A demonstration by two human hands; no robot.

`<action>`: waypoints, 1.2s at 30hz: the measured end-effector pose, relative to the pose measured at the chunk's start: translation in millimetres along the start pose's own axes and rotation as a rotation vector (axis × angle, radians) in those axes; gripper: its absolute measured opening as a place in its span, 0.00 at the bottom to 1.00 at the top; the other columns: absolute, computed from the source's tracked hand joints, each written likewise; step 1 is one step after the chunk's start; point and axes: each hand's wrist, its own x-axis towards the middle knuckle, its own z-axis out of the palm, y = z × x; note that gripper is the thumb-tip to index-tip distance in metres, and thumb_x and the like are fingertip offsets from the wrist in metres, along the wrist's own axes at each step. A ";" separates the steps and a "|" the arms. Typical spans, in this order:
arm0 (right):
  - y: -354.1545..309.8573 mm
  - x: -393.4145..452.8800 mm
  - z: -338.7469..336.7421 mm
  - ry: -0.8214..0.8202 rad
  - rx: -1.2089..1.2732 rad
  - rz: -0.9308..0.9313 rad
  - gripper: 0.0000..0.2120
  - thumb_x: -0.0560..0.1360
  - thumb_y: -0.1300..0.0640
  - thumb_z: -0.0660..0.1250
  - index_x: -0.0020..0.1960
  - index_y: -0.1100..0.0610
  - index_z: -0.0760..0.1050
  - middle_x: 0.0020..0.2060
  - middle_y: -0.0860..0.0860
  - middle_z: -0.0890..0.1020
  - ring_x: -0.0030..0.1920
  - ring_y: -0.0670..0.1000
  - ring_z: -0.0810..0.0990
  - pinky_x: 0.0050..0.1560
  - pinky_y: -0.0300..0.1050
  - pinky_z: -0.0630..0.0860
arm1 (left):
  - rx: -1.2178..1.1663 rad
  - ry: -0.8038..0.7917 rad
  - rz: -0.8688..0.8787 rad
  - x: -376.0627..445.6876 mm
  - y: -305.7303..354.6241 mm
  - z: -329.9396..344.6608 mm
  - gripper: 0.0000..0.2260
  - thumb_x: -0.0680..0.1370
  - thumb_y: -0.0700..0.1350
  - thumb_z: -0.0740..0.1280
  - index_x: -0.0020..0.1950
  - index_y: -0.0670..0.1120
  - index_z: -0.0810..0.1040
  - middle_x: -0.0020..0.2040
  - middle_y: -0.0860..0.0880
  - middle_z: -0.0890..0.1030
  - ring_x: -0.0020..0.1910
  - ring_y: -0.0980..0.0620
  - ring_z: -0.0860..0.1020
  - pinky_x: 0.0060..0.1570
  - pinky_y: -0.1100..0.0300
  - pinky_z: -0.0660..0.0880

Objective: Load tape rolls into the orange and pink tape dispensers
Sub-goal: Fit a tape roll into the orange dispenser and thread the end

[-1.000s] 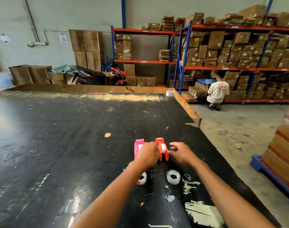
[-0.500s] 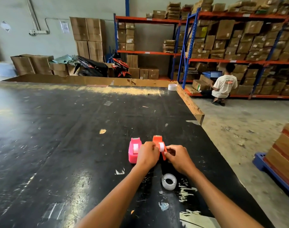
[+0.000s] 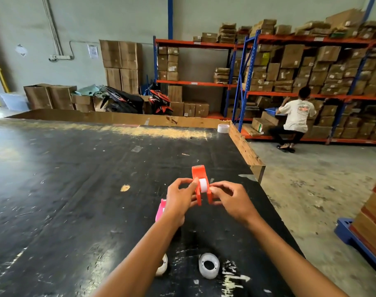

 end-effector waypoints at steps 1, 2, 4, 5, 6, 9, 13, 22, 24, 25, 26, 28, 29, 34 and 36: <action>-2.3 3.9 -1.0 -0.012 0.032 0.043 0.04 0.77 0.56 0.66 0.48 0.53 0.80 0.43 0.48 0.83 0.44 0.48 0.83 0.37 0.36 0.81 | 0.007 -0.018 0.018 -0.3 1.0 -0.4 0.12 0.77 0.49 0.69 0.58 0.45 0.76 0.52 0.41 0.84 0.47 0.45 0.85 0.47 0.51 0.83; -4.2 7.7 -1.7 -0.027 0.036 0.079 0.06 0.78 0.54 0.65 0.49 0.55 0.79 0.44 0.49 0.83 0.44 0.49 0.83 0.35 0.35 0.80 | 0.015 -0.035 0.042 -1.6 2.6 -0.9 0.12 0.78 0.49 0.69 0.59 0.46 0.76 0.51 0.42 0.85 0.46 0.46 0.86 0.46 0.53 0.84; -7.5 13.3 -2.5 -0.047 0.052 0.127 0.10 0.78 0.52 0.64 0.53 0.58 0.78 0.46 0.52 0.83 0.43 0.49 0.83 0.33 0.36 0.80 | 0.013 -0.059 0.077 -3.5 4.6 -1.8 0.12 0.78 0.49 0.68 0.59 0.47 0.75 0.50 0.43 0.85 0.46 0.47 0.86 0.43 0.56 0.83; -9.5 15.3 -3.2 -0.049 0.071 0.131 0.12 0.78 0.52 0.64 0.54 0.59 0.77 0.46 0.52 0.83 0.42 0.49 0.84 0.33 0.36 0.80 | -0.005 -0.069 0.083 -3.5 5.4 -1.8 0.11 0.78 0.49 0.68 0.59 0.47 0.76 0.50 0.42 0.85 0.45 0.47 0.86 0.44 0.56 0.83; -11.6 16.3 -3.7 -0.051 0.084 0.132 0.12 0.78 0.52 0.65 0.55 0.60 0.77 0.44 0.52 0.83 0.40 0.49 0.84 0.32 0.36 0.79 | -0.022 -0.080 0.084 -3.5 6.0 -2.5 0.12 0.78 0.48 0.69 0.59 0.46 0.76 0.49 0.42 0.85 0.45 0.46 0.86 0.45 0.54 0.83; -17.9 18.0 -4.5 -0.055 0.080 0.138 0.13 0.76 0.52 0.66 0.54 0.61 0.78 0.40 0.49 0.83 0.37 0.47 0.84 0.30 0.35 0.79 | -0.042 -0.107 0.094 -3.4 8.6 -4.5 0.13 0.78 0.48 0.69 0.61 0.46 0.76 0.49 0.41 0.86 0.46 0.44 0.86 0.48 0.49 0.83; -27.2 17.8 -2.9 -0.062 0.074 0.124 0.15 0.77 0.51 0.66 0.55 0.62 0.78 0.40 0.50 0.83 0.35 0.47 0.84 0.30 0.34 0.78 | -0.115 -0.148 0.089 -5.9 18.0 -7.4 0.13 0.79 0.49 0.68 0.62 0.47 0.75 0.51 0.41 0.85 0.47 0.44 0.85 0.44 0.52 0.82; -38.9 8.7 0.1 -0.086 0.146 0.126 0.13 0.78 0.52 0.64 0.58 0.58 0.76 0.41 0.51 0.84 0.35 0.47 0.85 0.32 0.36 0.79 | -0.151 -0.177 0.112 -15.7 24.1 -4.6 0.21 0.74 0.50 0.73 0.63 0.47 0.71 0.50 0.39 0.85 0.45 0.44 0.85 0.49 0.45 0.82; -40.3 6.6 -0.7 -0.082 0.189 0.152 0.13 0.79 0.52 0.62 0.58 0.59 0.77 0.43 0.55 0.85 0.38 0.50 0.86 0.33 0.37 0.80 | -0.156 -0.194 0.116 -18.4 24.4 -5.3 0.19 0.74 0.49 0.73 0.62 0.48 0.72 0.50 0.39 0.85 0.47 0.41 0.85 0.51 0.43 0.82; -41.0 5.1 -0.4 -0.074 0.195 0.154 0.14 0.79 0.51 0.62 0.58 0.59 0.77 0.43 0.56 0.85 0.39 0.52 0.86 0.34 0.38 0.80 | -0.158 -0.208 0.117 -20.7 25.1 -6.0 0.17 0.75 0.48 0.72 0.61 0.48 0.73 0.50 0.38 0.85 0.47 0.39 0.85 0.51 0.42 0.81; -41.7 4.2 -0.1 -0.065 0.191 0.150 0.14 0.79 0.51 0.62 0.57 0.59 0.77 0.43 0.56 0.85 0.39 0.52 0.86 0.34 0.38 0.81 | -0.166 -0.224 0.118 -22.3 25.6 -6.4 0.16 0.75 0.47 0.72 0.61 0.48 0.73 0.50 0.37 0.85 0.48 0.38 0.84 0.52 0.41 0.81; -44.6 1.2 0.7 -0.051 0.167 0.135 0.14 0.79 0.50 0.62 0.56 0.60 0.77 0.41 0.55 0.85 0.36 0.50 0.86 0.33 0.37 0.80 | -0.182 -0.249 0.117 -25.7 25.5 -7.8 0.16 0.76 0.46 0.71 0.62 0.48 0.73 0.50 0.36 0.85 0.47 0.37 0.83 0.53 0.40 0.80; -46.3 0.2 0.9 -0.054 0.156 0.127 0.14 0.79 0.51 0.63 0.56 0.61 0.77 0.41 0.55 0.85 0.35 0.49 0.86 0.32 0.37 0.80 | -0.191 -0.252 0.118 -26.9 25.0 -8.4 0.16 0.76 0.45 0.71 0.62 0.47 0.73 0.50 0.37 0.85 0.46 0.38 0.83 0.52 0.42 0.80; -48.8 -4.5 -5.5 -0.038 0.097 0.113 0.16 0.78 0.50 0.64 0.50 0.64 0.80 0.40 0.58 0.85 0.37 0.53 0.85 0.36 0.41 0.82 | -0.326 -0.186 0.056 -27.7 27.2 -24.2 0.15 0.75 0.41 0.72 0.60 0.43 0.76 0.39 0.46 0.85 0.34 0.52 0.80 0.36 0.58 0.77; -48.8 -6.9 -9.9 -0.034 0.109 0.136 0.15 0.77 0.49 0.65 0.50 0.62 0.80 0.40 0.56 0.86 0.38 0.54 0.85 0.38 0.43 0.82 | -0.345 -0.179 0.036 -27.3 29.3 -33.9 0.15 0.75 0.41 0.72 0.60 0.43 0.76 0.40 0.46 0.85 0.34 0.52 0.80 0.35 0.58 0.77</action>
